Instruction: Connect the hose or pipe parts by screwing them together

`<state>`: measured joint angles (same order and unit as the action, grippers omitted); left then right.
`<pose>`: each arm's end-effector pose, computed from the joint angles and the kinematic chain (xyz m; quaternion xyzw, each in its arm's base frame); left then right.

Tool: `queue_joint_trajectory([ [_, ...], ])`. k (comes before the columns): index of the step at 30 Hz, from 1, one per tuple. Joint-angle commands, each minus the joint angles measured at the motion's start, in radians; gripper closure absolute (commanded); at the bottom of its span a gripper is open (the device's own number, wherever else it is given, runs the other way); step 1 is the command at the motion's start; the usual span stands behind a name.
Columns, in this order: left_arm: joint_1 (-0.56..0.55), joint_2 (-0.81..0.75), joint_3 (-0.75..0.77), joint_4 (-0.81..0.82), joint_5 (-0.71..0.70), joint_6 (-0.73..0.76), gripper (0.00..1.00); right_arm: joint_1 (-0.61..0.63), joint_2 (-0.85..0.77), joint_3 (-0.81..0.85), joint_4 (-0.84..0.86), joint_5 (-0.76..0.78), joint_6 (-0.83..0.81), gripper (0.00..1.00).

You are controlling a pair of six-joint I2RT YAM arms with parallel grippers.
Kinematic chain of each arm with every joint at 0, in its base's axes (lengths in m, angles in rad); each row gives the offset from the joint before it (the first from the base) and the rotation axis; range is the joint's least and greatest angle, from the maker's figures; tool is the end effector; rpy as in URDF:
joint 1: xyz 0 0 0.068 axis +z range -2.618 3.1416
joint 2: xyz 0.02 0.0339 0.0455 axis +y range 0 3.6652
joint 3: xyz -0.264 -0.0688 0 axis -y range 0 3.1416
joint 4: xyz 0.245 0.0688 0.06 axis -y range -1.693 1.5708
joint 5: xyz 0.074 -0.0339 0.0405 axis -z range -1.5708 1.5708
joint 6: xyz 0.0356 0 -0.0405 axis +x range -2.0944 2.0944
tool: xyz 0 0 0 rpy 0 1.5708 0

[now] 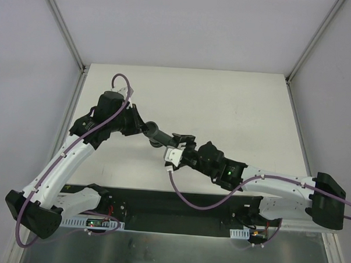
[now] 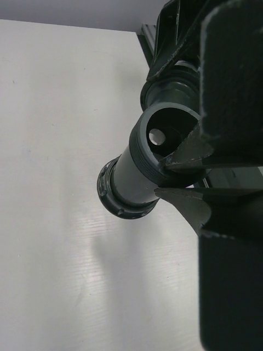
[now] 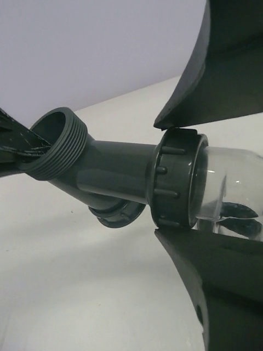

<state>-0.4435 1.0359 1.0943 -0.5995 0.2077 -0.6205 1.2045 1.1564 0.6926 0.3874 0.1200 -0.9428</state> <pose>0.1954 -0.1009 0.3588 -0.0257 0.8668 -0.3262 0.3763 0.1002 0.2493 0.2909 -0.6242 0.3851 0.0449 0.6783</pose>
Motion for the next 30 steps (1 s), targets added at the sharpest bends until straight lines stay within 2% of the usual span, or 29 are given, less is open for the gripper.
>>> queue_joint_trajectory([
  [1, 0.008, 0.006, 0.073, -0.019, 0.122, -0.036, 1.0, 0.027, 0.043, 0.039, 0.005, 0.136, -0.152, 0.42],
  [4, 0.012, 0.018, 0.085, -0.04, 0.133, -0.025, 1.0, 0.036, 0.057, 0.022, 0.054, 0.159, -0.169, 0.59],
  [6, 0.012, 0.023, 0.084, -0.043, 0.13, -0.016, 1.0, 0.038, 0.055, 0.015, 0.074, 0.158, -0.157, 0.66],
  [7, 0.017, 0.024, 0.082, -0.043, 0.13, -0.015, 1.0, 0.036, 0.057, 0.015, 0.076, 0.156, -0.122, 0.72],
  [9, 0.015, 0.024, 0.085, -0.042, 0.136, -0.015, 1.0, 0.012, 0.052, 0.012, 0.08, 0.133, -0.05, 0.77],
  [10, 0.015, 0.023, 0.087, -0.033, 0.133, -0.015, 1.0, -0.005, 0.04, 0.005, 0.08, 0.057, 0.037, 0.82],
  [12, 0.017, -0.005, 0.078, -0.005, 0.113, -0.008, 1.0, -0.071, 0.025, -0.008, 0.102, -0.018, 0.171, 0.83],
  [13, 0.015, -0.02, 0.064, 0.022, 0.101, -0.004, 1.0, -0.1, 0.016, -0.024, 0.141, -0.104, 0.237, 0.83],
  [14, 0.015, -0.042, 0.014, 0.102, 0.092, 0.005, 1.0, -0.159, 0.012, -0.039, 0.174, -0.158, 0.383, 0.83],
  [15, 0.017, -0.092, -0.017, 0.148, 0.085, 0.005, 1.0, -0.189, 0.015, -0.05, 0.206, -0.205, 0.447, 0.82],
  [17, 0.015, -0.141, -0.113, 0.289, 0.085, -0.001, 1.0, -0.262, 0.038, -0.076, 0.295, -0.321, 0.635, 0.82],
  [20, 0.012, -0.215, -0.221, 0.409, 0.087, 0.016, 1.0, -0.348, 0.095, -0.09, 0.415, -0.451, 0.821, 0.82],
  [21, 0.012, -0.241, -0.243, 0.473, 0.09, 0.027, 1.0, -0.368, 0.114, -0.091, 0.445, -0.479, 0.948, 0.82],
  [23, 0.012, -0.272, -0.302, 0.518, 0.072, 0.036, 1.0, -0.424, 0.17, -0.097, 0.56, -0.561, 1.083, 0.81],
  [24, 0.012, -0.292, -0.313, 0.53, 0.055, 0.038, 1.0, -0.437, 0.186, -0.102, 0.603, -0.583, 1.178, 0.8],
  [26, 0.012, -0.298, -0.326, 0.529, 0.019, 0.039, 1.0, -0.464, 0.218, -0.114, 0.7, -0.608, 1.249, 0.73],
  [27, 0.014, -0.295, -0.323, 0.515, 0.016, 0.039, 1.0, -0.464, 0.218, -0.117, 0.709, -0.602, 1.256, 0.57],
  [29, 0.012, -0.268, -0.289, 0.469, 0.006, 0.03, 1.0, -0.464, 0.189, -0.131, 0.688, -0.579, 1.222, 0.35],
  [30, 0.012, -0.258, -0.275, 0.451, 0.004, 0.025, 1.0, -0.464, 0.177, -0.136, 0.673, -0.57, 1.199, 0.13],
])
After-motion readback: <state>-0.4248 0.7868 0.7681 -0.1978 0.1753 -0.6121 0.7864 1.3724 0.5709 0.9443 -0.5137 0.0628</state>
